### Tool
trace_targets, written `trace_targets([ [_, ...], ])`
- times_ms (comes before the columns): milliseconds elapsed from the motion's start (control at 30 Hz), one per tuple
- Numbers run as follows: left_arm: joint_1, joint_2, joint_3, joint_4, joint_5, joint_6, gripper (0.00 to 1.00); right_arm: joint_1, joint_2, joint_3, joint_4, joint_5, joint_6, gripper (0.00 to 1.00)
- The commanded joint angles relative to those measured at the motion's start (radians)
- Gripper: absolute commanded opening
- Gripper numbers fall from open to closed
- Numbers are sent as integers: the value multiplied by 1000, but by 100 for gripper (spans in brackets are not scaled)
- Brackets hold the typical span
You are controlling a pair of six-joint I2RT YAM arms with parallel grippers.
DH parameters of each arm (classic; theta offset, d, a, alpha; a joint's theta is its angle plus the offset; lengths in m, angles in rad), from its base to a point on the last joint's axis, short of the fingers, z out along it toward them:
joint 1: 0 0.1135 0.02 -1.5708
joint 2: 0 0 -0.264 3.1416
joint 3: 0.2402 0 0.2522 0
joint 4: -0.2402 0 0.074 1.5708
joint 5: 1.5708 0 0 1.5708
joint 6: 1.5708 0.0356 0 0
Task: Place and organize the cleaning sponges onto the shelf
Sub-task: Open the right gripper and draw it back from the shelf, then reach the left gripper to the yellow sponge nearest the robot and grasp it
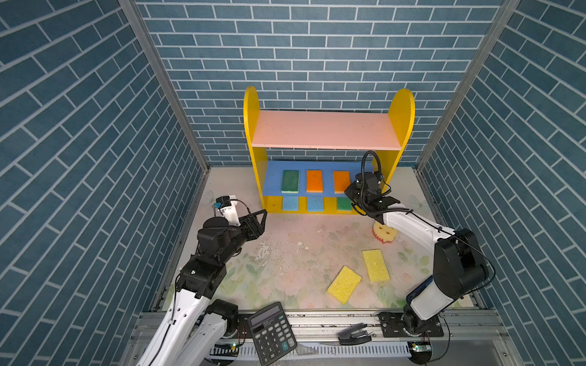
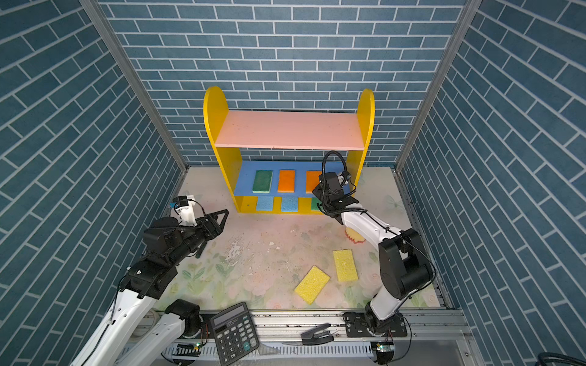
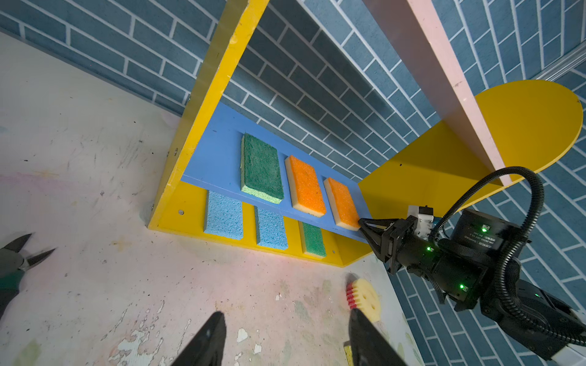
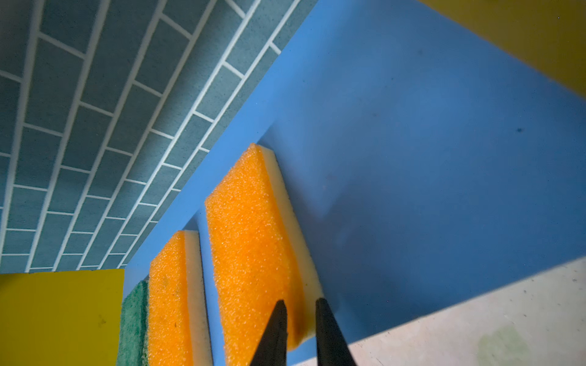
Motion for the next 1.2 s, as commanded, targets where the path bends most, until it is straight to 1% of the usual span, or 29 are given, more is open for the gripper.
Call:
trace_targets([
  [0,-3,-7,-12,6,-4,4,63,1,4,-34,3,-2,29,21],
  [133,-3,-4,-11,11,-4,4,63,2,-10,-37,-1,-7,29,24],
  [467,-3,7,-5,22,5,1,63,2,-61,-41,-18,13,10,26],
  [700,-3,9,3,18,-1,6,63,2,-95,-28,-20,-28,-6,29],
  [867,-3,18,2,25,8,10,63,2,-149,-41,-45,-37,-28,31],
  [967,-4,53,9,8,43,64,62,2,-201,-72,-84,-53,-61,33],
  [1067,-10,114,18,-13,120,105,60,2,-268,-128,-128,-70,-94,36],
  [1133,-47,152,17,-21,142,131,59,3,-323,-174,-165,-67,-114,38],
  [1167,-79,171,23,-40,127,148,59,2,-349,-200,-175,-65,-122,39],
])
